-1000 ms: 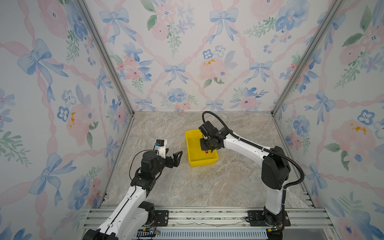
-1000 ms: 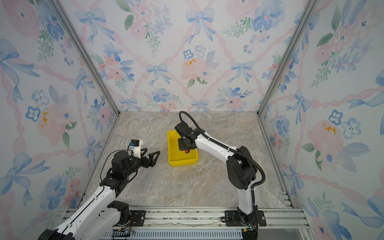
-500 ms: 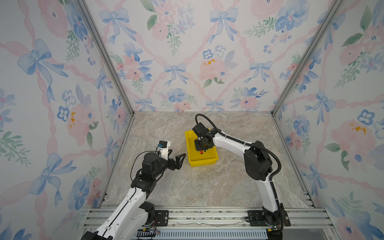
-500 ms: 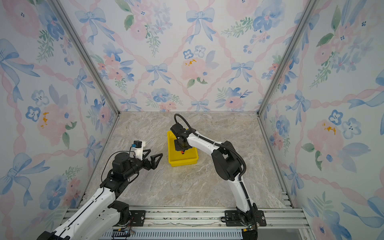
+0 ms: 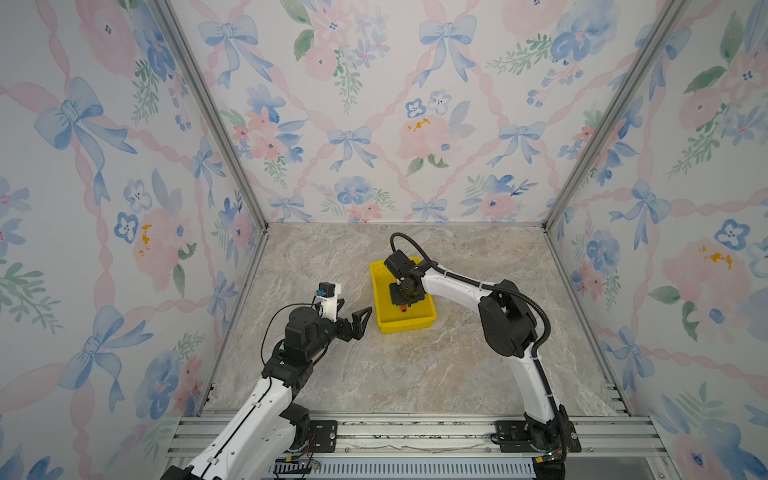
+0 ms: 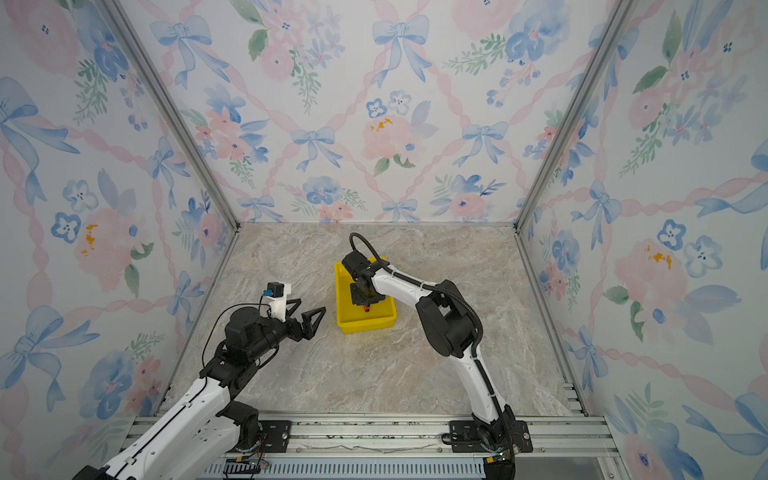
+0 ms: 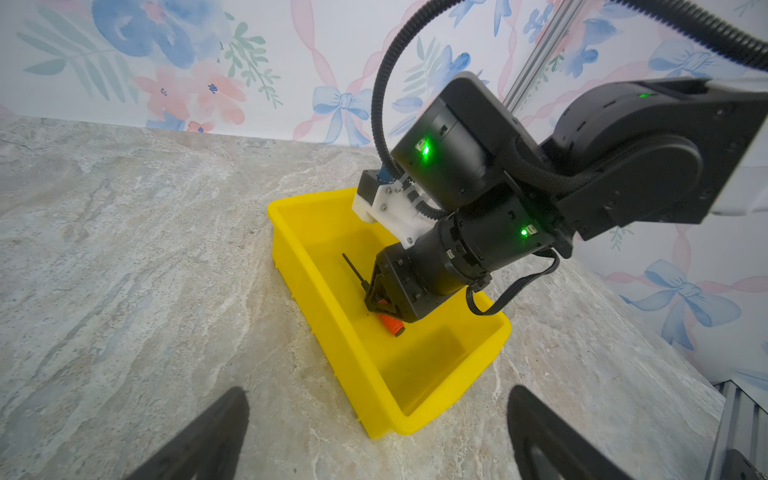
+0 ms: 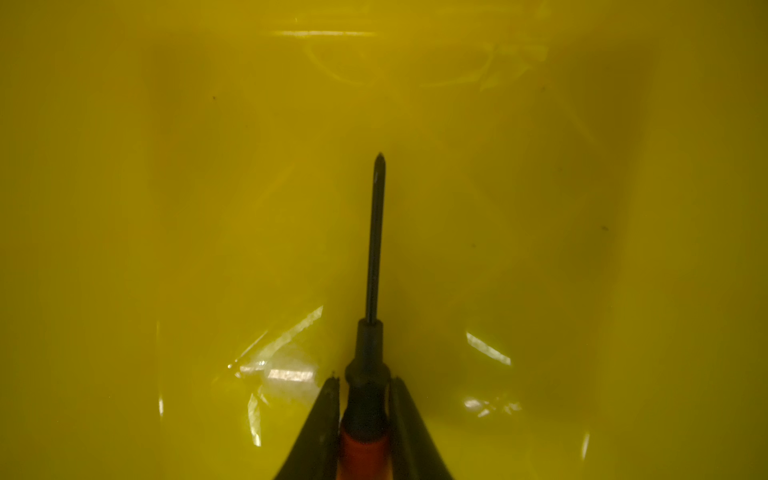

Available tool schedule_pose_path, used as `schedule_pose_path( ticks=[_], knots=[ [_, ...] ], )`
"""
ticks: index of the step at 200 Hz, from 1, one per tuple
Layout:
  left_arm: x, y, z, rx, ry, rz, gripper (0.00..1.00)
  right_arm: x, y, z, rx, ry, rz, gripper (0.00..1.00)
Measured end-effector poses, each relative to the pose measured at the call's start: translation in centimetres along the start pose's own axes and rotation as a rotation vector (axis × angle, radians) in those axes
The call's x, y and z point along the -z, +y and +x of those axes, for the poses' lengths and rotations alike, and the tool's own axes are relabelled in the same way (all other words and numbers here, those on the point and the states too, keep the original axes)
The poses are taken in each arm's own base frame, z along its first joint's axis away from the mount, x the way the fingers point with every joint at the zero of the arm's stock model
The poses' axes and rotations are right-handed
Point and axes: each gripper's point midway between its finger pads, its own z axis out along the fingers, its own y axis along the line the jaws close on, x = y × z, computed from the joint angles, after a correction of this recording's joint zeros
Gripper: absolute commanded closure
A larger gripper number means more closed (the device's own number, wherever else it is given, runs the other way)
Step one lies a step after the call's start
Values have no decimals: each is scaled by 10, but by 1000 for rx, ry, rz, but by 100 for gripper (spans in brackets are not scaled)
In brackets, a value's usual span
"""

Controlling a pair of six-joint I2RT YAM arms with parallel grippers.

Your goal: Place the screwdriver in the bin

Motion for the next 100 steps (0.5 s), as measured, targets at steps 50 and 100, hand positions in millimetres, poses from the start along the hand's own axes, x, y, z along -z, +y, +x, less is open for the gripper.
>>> schedule_pose_path(
  ticks=[50,100],
  knots=[
    [3,1,-3,-7,-18,-20,2,7,0,-4,2,-38,-15,54],
    [5,0,-6,-13,-32,-36,3,87,0,-27,21,-193,-73,42]
  ],
)
